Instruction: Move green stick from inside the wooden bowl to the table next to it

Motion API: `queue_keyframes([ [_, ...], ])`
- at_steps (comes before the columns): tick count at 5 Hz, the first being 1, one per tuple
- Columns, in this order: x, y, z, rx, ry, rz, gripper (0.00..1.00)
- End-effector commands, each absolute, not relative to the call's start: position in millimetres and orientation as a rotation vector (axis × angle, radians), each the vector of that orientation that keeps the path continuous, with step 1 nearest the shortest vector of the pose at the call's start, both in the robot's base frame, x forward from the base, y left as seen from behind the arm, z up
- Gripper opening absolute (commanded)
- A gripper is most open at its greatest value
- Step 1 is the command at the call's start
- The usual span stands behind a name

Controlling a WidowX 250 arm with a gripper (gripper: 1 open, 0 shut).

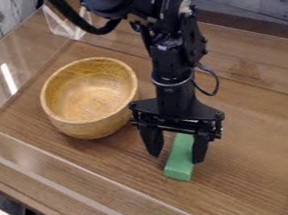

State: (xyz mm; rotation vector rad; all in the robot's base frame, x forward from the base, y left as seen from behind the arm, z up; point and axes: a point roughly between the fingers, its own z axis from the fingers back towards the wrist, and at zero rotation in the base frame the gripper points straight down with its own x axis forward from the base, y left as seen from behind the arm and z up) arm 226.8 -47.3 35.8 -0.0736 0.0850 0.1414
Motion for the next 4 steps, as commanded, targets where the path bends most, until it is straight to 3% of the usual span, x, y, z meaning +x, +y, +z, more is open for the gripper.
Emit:
queue_keyframes([
  [1,233.8,-44.6,46.2,-0.08,0.027,0.142,1.0],
  [4,234.2,-40.0,44.3,-0.076,0.008,0.146,1.0],
])
